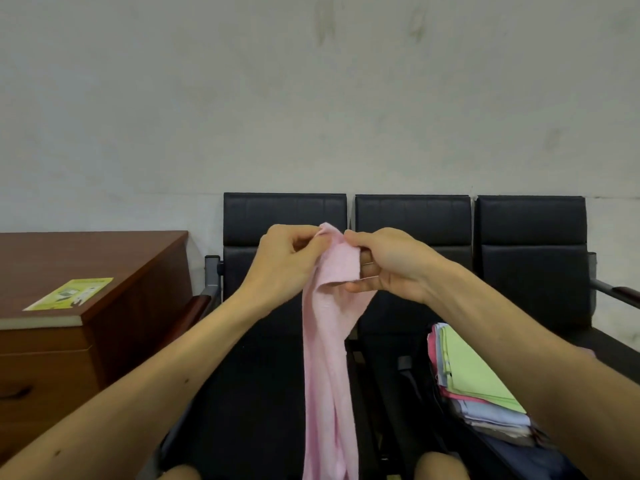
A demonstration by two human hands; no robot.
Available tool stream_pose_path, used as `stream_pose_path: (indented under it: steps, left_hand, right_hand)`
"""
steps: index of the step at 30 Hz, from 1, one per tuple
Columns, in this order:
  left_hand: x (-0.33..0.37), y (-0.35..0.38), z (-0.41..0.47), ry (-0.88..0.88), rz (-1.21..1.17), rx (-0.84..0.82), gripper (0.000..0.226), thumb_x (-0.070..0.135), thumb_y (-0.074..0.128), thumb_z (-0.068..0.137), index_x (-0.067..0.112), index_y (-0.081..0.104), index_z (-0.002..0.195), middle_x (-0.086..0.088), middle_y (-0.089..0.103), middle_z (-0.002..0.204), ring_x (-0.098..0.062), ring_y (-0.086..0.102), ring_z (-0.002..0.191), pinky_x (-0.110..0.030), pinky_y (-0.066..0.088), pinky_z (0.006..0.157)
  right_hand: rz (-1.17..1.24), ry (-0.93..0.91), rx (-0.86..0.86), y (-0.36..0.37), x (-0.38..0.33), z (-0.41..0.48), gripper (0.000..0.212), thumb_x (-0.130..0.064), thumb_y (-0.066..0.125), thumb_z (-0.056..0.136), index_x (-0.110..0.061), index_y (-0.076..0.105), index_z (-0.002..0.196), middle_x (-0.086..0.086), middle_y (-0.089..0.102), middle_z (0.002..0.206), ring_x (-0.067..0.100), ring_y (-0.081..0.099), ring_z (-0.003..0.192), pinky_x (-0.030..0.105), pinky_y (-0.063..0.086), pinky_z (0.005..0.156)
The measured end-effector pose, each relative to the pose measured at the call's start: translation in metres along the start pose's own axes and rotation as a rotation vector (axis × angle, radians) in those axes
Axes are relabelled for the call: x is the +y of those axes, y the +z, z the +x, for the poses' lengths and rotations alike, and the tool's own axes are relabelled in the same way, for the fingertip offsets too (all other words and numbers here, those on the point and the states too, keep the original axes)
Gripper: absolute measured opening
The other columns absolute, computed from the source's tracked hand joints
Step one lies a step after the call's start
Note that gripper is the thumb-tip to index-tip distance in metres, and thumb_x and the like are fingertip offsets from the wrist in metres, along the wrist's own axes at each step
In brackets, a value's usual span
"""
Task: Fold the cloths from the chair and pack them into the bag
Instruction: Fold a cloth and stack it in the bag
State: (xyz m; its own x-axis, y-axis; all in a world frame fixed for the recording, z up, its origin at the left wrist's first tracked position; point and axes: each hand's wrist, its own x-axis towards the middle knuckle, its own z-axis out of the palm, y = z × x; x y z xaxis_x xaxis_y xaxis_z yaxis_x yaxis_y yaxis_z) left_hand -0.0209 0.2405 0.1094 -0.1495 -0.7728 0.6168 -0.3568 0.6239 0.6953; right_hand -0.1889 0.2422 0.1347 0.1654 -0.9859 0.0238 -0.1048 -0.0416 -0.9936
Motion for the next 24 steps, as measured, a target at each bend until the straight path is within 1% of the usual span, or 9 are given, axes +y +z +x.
stream_pose_path:
  steps: [5, 8, 10, 14, 17, 19, 21, 22, 24]
  left_hand:
    - [-0.004, 0.001, -0.007, 0.059, 0.040, -0.082, 0.018, 0.030, 0.062, 0.096, 0.028, 0.075, 0.109, 0.013, 0.076, 0.092, -0.002, 0.071, 0.089, -0.028, 0.060, 0.080]
    - [-0.011, 0.000, -0.009, 0.070, 0.031, -0.177, 0.048, 0.040, 0.079, 0.079, 0.032, 0.067, 0.124, 0.020, 0.072, 0.107, 0.006, 0.066, 0.102, -0.016, 0.054, 0.087]
    - [-0.017, 0.001, -0.009, 0.097, 0.115, -0.161, 0.063, 0.039, 0.084, 0.073, 0.029, 0.063, 0.131, 0.020, 0.069, 0.114, 0.007, 0.063, 0.107, -0.013, 0.052, 0.090]
    - [-0.019, 0.001, -0.006, 0.158, 0.063, -0.037, 0.033, 0.011, 0.071, 0.089, 0.027, 0.072, 0.117, 0.017, 0.074, 0.104, 0.002, 0.068, 0.098, -0.019, 0.056, 0.084]
    - [-0.020, -0.001, 0.000, 0.075, -0.060, 0.000, 0.016, 0.012, 0.069, 0.091, 0.023, 0.077, 0.100, 0.009, 0.077, 0.089, -0.004, 0.072, 0.087, -0.020, 0.057, 0.075]
    - [-0.021, -0.005, 0.004, -0.007, -0.151, 0.013, 0.012, 0.012, 0.068, 0.092, 0.020, 0.077, 0.094, 0.008, 0.076, 0.086, -0.005, 0.072, 0.082, -0.018, 0.055, 0.070]
    - [-0.023, -0.008, 0.007, -0.069, -0.207, 0.001, 0.013, 0.011, 0.066, 0.093, 0.021, 0.075, 0.093, 0.008, 0.076, 0.087, -0.006, 0.072, 0.082, -0.020, 0.057, 0.071]
    - [-0.024, -0.010, 0.008, -0.094, -0.242, -0.015, 0.013, 0.011, 0.066, 0.093, 0.021, 0.075, 0.093, 0.006, 0.076, 0.088, -0.008, 0.072, 0.084, -0.022, 0.058, 0.073]
    - [-0.026, -0.013, 0.011, -0.121, -0.303, -0.044, 0.011, 0.012, 0.067, 0.090, 0.019, 0.075, 0.092, 0.002, 0.076, 0.091, -0.013, 0.072, 0.089, -0.025, 0.059, 0.076]
  right_hand:
    - [0.065, 0.046, -0.045, 0.000, -0.002, -0.002, 0.031, -0.024, 0.050, 0.103, 0.000, 0.066, 0.113, 0.019, 0.075, 0.099, 0.029, 0.075, 0.090, 0.037, 0.061, 0.070]
    - [0.081, 0.051, -0.056, -0.003, -0.003, -0.001, 0.032, -0.026, 0.051, 0.103, 0.001, 0.066, 0.114, 0.019, 0.075, 0.099, 0.029, 0.075, 0.089, 0.038, 0.061, 0.070]
    - [0.109, 0.052, -0.090, -0.004, -0.004, -0.001, 0.035, -0.031, 0.055, 0.100, -0.001, 0.067, 0.112, 0.017, 0.075, 0.101, 0.029, 0.074, 0.093, 0.039, 0.061, 0.077]
    - [0.012, -0.024, -0.167, -0.006, 0.002, -0.002, 0.043, -0.045, 0.061, 0.094, -0.007, 0.074, 0.108, 0.013, 0.075, 0.108, 0.026, 0.071, 0.104, 0.039, 0.057, 0.092]
    - [-0.092, -0.153, -0.122, -0.010, 0.016, -0.004, 0.036, -0.042, 0.063, 0.093, -0.010, 0.075, 0.107, 0.009, 0.076, 0.102, 0.024, 0.073, 0.098, 0.035, 0.058, 0.086]
    - [-0.229, -0.252, 0.040, -0.015, 0.034, 0.000, 0.030, -0.038, 0.073, 0.086, -0.014, 0.072, 0.104, 0.005, 0.076, 0.094, 0.019, 0.072, 0.089, 0.028, 0.057, 0.076]
    - [-0.362, -0.284, 0.230, -0.021, 0.053, 0.009, 0.047, -0.037, 0.083, 0.074, -0.018, 0.061, 0.112, 0.002, 0.069, 0.099, 0.014, 0.065, 0.090, 0.022, 0.052, 0.073]
    - [-0.374, -0.248, 0.255, -0.024, 0.062, 0.014, 0.063, -0.039, 0.086, 0.070, -0.020, 0.055, 0.121, 0.000, 0.063, 0.108, 0.013, 0.061, 0.096, 0.021, 0.049, 0.076]
    - [-0.257, -0.115, 0.130, -0.026, 0.074, 0.024, 0.095, -0.043, 0.089, 0.064, -0.023, 0.039, 0.142, 0.000, 0.057, 0.126, 0.016, 0.057, 0.112, 0.029, 0.048, 0.089]
